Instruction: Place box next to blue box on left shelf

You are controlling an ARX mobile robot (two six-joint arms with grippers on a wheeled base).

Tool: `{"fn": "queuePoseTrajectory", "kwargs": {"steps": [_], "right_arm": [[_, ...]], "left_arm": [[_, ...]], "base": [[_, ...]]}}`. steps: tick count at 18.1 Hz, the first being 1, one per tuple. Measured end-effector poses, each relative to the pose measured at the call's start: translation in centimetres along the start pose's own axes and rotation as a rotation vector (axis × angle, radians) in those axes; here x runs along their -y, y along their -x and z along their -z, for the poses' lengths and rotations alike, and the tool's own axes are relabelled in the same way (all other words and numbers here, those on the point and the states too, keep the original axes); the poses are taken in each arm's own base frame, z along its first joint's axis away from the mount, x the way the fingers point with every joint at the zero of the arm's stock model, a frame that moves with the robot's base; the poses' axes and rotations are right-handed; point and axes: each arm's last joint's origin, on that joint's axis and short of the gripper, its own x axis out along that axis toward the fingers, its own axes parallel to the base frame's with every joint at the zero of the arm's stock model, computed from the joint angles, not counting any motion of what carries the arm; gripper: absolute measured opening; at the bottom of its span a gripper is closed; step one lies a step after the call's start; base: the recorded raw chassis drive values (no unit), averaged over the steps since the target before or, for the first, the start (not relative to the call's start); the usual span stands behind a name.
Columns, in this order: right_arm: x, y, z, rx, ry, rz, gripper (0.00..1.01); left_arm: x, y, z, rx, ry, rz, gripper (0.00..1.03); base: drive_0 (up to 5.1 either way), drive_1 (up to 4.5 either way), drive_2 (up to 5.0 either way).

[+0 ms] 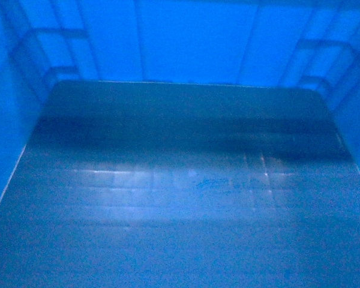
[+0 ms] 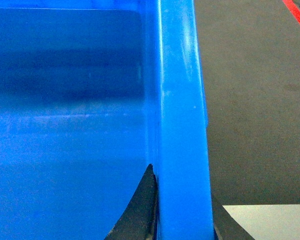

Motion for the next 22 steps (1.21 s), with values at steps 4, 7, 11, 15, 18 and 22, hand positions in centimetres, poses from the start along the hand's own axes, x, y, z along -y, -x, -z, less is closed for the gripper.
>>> {"fn": "queuePoseTrajectory", "kwargs": {"steps": [4, 7, 11, 15, 18, 22], "right_arm": [[0.00, 0.04, -0.09, 0.009, -0.002, 0.001, 0.10], [-0.01, 0.00, -0.06, 0.006, -0.001, 0.001, 0.10], [-0.01, 0.01, -0.07, 0.008, -0.001, 0.001, 0.10], [-0.01, 0.01, -0.08, 0.008, -0.002, 0.001, 0.10], [0.04, 0.09, -0.07, 0.008, -0.001, 0.003, 0.10], [0.03, 0.08, -0.07, 0.008, -0.001, 0.003, 0.10]], "left_arm": [[-0.01, 0.04, -0.06, 0.007, 0.005, 0.000, 0.09], [-0.02, 0.04, -0.03, 0.004, 0.003, -0.002, 0.09], [-0.02, 0.04, -0.04, 0.005, 0.003, -0.002, 0.09], [-0.02, 0.04, -0.06, 0.007, 0.005, -0.001, 0.09], [0.01, 0.03, -0.07, 0.007, 0.006, 0.004, 0.09], [0.00, 0.04, -0.07, 0.007, 0.006, 0.003, 0.09]], "base": [[0.0, 0.00, 0.0], [-1.9, -1.90, -1.9], [-2.0, -2.01, -2.0], [-2.0, -2.01, -2.0], [-1.8, -1.83, -1.8], [-1.6, -1.60, -1.6]]}}
